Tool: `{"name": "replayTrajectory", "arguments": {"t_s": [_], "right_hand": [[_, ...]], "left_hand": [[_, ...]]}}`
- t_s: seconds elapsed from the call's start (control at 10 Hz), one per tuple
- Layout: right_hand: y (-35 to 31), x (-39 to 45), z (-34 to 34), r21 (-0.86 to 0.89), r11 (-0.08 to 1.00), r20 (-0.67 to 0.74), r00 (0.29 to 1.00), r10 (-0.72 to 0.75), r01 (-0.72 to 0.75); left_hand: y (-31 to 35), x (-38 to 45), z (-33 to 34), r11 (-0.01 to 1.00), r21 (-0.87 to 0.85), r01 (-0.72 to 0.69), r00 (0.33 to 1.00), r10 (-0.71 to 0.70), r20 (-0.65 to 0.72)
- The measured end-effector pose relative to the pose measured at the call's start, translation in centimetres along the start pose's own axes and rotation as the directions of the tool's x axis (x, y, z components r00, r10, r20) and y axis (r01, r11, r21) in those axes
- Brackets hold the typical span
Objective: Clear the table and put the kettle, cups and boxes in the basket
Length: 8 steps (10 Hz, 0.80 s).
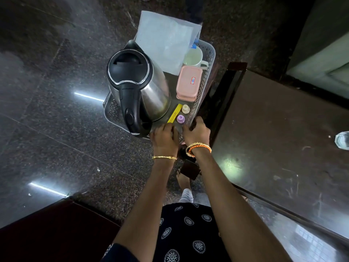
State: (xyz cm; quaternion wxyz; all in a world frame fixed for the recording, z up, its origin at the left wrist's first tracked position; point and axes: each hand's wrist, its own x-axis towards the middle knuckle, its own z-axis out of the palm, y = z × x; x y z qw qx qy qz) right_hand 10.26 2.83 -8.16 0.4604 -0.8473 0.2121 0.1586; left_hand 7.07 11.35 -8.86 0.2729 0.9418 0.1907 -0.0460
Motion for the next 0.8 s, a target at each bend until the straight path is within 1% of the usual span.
{"name": "replayTrajectory", "arguments": {"t_s": [0.1,0.2,0.3,0.4,0.5,0.6,0.7,0.8], "right_hand": [[0.3,-0.4,0.2,0.018,1.0,0.011,1.0,-0.007,0.006],[0.6,-0.6,0.6,0.022,1.0,0.009,1.0,0.004,-0.004],[0.9,-0.6,0.7,0.06,0.997,0.025,0.999,0.042,-0.043],[1.2,-0.7,0.5,0.09,0.993,0.049,0.996,0.079,-0.083],[2.1,-1.3,-0.5,0.113,0.992,0.048,0.998,0.044,-0.049],[3.6,-2.7,-2.4,0.113,0.994,-0.026,1.0,0.007,-0.004],[6.2,-4.1,-4.7,0.017,0.999,-0.121,0.992,-0.03,0.032],[9.5,-5.8,-7.5,-0.061,0.998,-0.212,0.977,0.0,-0.013]], "left_hand": [[-0.4,0.1,0.0,0.999,-0.042,-0.012,1.0,0.012,0.003],[-0.9,-0.2,0.0,0.998,-0.043,-0.039,0.999,0.039,0.002],[-1.1,-0.2,0.0,0.998,-0.053,-0.041,0.999,0.043,0.023],[-0.7,-0.5,-0.3,0.992,-0.103,-0.072,0.997,0.075,0.032],[0.3,-1.4,-0.6,0.986,-0.069,-0.151,0.988,0.15,-0.021],[2.0,-3.2,-0.5,0.981,0.008,-0.194,0.979,0.194,-0.062],[4.0,-5.1,0.0,0.971,0.046,-0.236,0.967,0.239,-0.086],[6.3,-7.6,1.4,0.952,0.087,-0.294,0.956,0.295,0.005]]}}
